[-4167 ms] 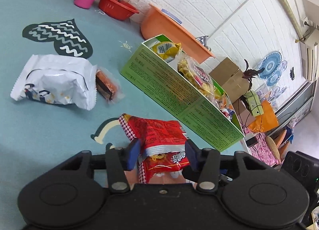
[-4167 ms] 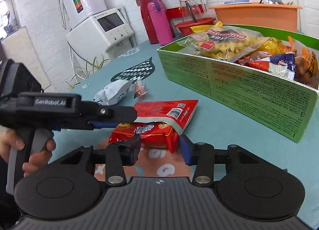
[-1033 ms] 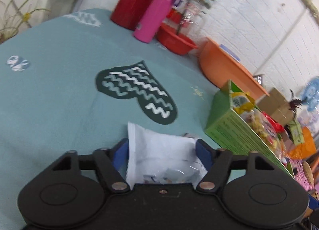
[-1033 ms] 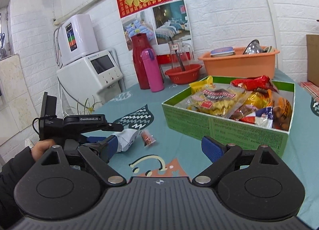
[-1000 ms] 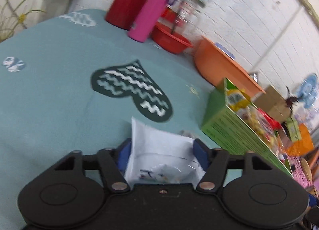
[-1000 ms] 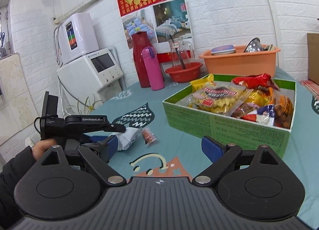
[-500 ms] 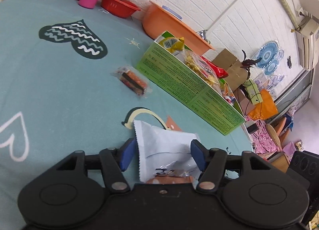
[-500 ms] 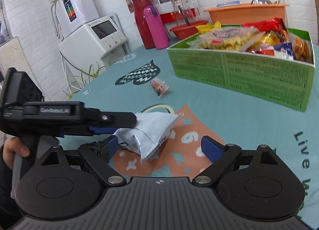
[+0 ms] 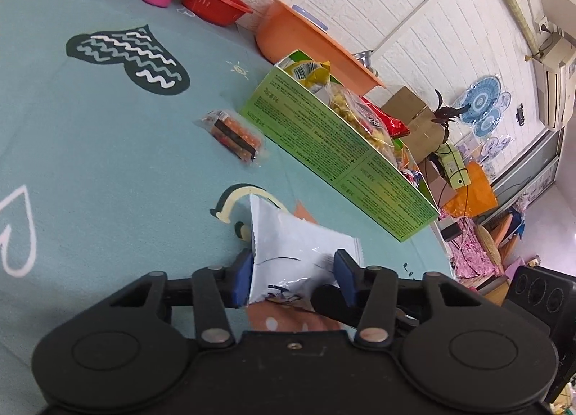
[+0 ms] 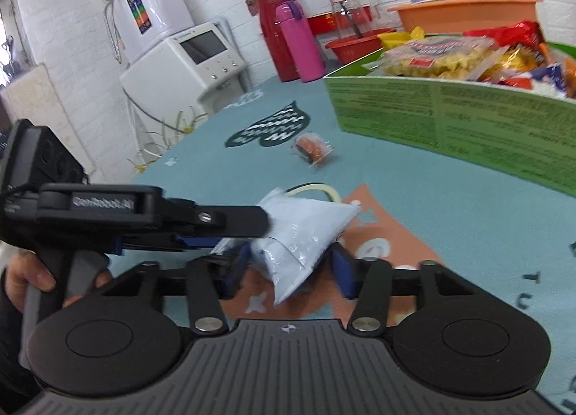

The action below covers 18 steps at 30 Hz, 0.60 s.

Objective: Organize snacks
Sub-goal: 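Close both grippers on the white snack bag on the table, then lower the white bag into the green box and open both grippers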

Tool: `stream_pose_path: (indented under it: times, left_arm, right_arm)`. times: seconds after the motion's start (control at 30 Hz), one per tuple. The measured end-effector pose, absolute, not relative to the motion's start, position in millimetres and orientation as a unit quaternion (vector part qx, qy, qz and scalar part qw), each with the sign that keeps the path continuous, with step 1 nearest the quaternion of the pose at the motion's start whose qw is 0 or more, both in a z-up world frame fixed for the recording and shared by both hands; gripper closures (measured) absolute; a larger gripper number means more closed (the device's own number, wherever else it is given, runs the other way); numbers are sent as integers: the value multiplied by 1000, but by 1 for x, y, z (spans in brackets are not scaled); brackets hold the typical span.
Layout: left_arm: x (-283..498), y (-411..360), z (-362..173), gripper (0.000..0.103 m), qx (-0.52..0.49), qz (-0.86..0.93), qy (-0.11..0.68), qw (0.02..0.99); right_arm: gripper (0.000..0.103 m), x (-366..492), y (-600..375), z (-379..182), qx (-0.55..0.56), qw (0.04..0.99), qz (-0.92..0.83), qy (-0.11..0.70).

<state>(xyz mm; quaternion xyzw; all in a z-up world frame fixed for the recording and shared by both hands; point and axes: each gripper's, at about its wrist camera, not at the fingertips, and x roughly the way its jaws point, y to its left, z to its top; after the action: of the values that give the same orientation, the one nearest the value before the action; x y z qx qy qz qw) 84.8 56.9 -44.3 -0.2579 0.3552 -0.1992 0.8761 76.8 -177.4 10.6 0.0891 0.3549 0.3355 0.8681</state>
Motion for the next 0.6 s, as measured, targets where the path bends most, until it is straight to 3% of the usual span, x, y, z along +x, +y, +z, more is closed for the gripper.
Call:
stream_pose_path:
  times: [0.13, 0.6]
  left_arm:
    - [84, 49, -35, 42, -258, -206, 347, 878]
    - [141, -22, 37, 43, -214, -292, 275, 890]
  right_arm:
    - [33, 74, -181, 15, 82, 871, 338, 347]
    - [33, 92, -244, 71, 103, 929, 277, 223]
